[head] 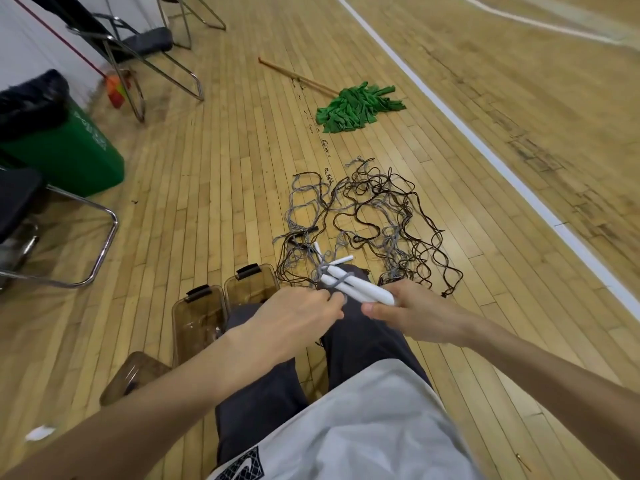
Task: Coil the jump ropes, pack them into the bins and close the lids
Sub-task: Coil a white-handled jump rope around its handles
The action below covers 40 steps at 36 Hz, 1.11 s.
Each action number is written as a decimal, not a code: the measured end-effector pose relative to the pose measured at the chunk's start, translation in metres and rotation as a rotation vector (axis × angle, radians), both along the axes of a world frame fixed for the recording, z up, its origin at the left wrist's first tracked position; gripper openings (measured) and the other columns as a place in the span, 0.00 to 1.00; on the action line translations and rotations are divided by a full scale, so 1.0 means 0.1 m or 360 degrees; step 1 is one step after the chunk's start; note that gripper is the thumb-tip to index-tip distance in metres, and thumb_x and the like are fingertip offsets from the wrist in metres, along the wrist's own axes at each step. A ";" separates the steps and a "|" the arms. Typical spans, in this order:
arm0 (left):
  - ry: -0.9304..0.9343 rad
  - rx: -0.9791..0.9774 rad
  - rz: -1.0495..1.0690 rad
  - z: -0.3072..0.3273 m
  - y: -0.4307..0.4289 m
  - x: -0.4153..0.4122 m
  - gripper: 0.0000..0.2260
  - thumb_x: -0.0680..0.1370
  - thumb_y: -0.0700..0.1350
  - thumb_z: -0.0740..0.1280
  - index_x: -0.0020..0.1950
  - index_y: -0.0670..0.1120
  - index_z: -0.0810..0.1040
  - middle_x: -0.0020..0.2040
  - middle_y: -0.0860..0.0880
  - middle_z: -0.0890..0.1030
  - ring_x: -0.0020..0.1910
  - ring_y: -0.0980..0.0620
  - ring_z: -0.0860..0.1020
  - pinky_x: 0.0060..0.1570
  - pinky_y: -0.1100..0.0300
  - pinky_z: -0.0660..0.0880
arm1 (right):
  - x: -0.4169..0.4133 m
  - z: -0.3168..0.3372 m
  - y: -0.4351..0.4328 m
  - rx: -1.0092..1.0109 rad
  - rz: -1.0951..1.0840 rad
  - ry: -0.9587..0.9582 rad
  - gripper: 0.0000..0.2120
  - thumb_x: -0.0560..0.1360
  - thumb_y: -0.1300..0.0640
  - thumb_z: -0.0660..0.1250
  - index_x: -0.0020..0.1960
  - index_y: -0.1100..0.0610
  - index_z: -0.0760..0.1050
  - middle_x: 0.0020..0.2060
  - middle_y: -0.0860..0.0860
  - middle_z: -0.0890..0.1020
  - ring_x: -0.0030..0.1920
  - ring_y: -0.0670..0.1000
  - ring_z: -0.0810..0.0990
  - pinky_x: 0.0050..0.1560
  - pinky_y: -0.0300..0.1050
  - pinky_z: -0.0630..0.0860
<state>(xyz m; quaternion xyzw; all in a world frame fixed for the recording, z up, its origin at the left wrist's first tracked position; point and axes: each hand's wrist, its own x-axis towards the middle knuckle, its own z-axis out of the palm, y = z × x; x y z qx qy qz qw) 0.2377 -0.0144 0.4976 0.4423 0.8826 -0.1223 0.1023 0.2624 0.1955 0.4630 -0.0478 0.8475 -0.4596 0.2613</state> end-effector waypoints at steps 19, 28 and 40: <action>-0.0625 0.0510 -0.0209 0.26 -0.06 -0.15 0.11 0.77 0.53 0.71 0.44 0.46 0.79 0.39 0.55 0.74 0.37 0.55 0.71 0.36 0.59 0.70 | 0.07 0.30 -0.03 0.0282 0.0708 -0.0483 0.14 0.83 0.46 0.63 0.45 0.55 0.75 0.31 0.50 0.71 0.23 0.46 0.67 0.25 0.37 0.66; -0.1251 0.0818 0.0305 0.42 0.00 -0.17 0.08 0.68 0.50 0.81 0.39 0.48 0.84 0.33 0.55 0.80 0.33 0.57 0.75 0.33 0.67 0.67 | 0.14 0.37 0.02 0.0213 0.0897 -0.0147 0.20 0.79 0.43 0.68 0.36 0.52 0.66 0.29 0.47 0.68 0.29 0.48 0.65 0.30 0.40 0.63; -0.1892 0.1192 0.0529 0.35 0.05 -0.10 0.13 0.65 0.58 0.78 0.41 0.53 0.82 0.36 0.50 0.81 0.35 0.52 0.76 0.37 0.57 0.72 | 0.15 0.41 0.13 0.0021 0.0889 0.0101 0.20 0.80 0.43 0.66 0.40 0.58 0.70 0.30 0.47 0.67 0.31 0.47 0.65 0.33 0.44 0.63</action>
